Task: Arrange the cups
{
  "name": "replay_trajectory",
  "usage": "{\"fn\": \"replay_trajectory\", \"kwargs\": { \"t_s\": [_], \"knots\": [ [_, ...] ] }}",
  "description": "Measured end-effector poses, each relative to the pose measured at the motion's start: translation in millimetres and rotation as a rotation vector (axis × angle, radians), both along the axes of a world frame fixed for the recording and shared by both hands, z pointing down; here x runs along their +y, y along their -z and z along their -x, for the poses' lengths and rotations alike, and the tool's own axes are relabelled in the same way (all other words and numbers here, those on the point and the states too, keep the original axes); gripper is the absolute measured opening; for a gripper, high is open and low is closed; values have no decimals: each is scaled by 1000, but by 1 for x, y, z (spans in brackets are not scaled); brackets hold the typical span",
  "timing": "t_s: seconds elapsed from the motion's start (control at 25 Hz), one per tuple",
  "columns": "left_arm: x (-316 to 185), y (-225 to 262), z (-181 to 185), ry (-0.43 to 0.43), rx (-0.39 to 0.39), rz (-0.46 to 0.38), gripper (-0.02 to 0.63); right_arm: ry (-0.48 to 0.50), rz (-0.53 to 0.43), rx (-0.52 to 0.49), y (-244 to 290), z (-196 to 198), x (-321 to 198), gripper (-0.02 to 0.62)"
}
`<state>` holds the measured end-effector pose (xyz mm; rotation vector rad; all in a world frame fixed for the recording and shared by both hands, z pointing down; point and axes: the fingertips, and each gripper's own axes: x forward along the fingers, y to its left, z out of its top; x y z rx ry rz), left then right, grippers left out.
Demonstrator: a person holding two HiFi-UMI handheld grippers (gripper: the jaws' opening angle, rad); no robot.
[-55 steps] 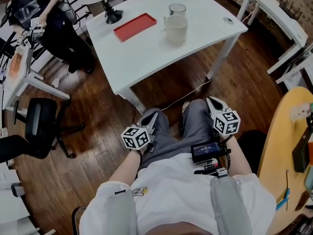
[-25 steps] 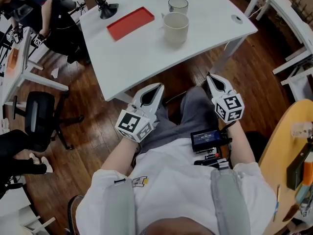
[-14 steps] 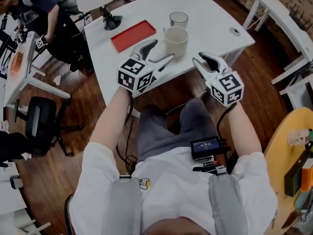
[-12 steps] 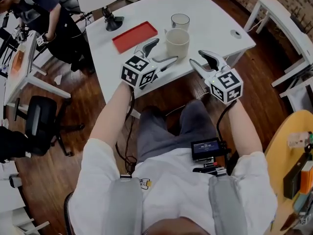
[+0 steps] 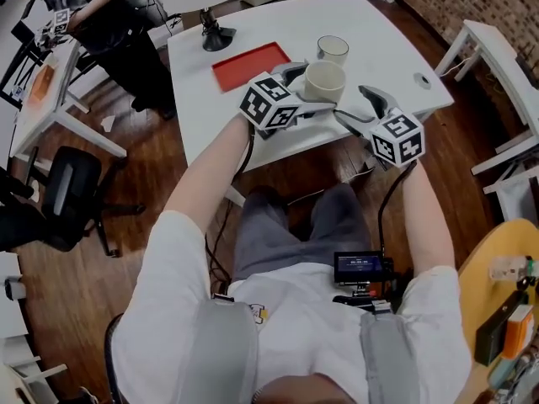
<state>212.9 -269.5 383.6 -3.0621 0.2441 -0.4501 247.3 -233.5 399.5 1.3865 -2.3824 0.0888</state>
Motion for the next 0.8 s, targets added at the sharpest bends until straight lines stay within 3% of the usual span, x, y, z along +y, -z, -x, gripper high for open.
{"fn": "replay_trajectory", "kwargs": {
  "t_s": [0.16,0.32,0.48,0.64,0.8],
  "knots": [
    [9,2,8,-78,46,99,479,64,48,49,-6,7,-17,398],
    [13,6,8,-110,74,134,479,134,63,114,-10,27,-31,460],
    [18,11,9,-121,102,173,479,104,63,180,-13,45,-41,519],
    [15,8,4,-110,116,192,468,43,84,166,-18,39,-47,488],
    [13,6,6,-109,115,188,465,53,76,141,-20,40,-54,480]
  ]
}}
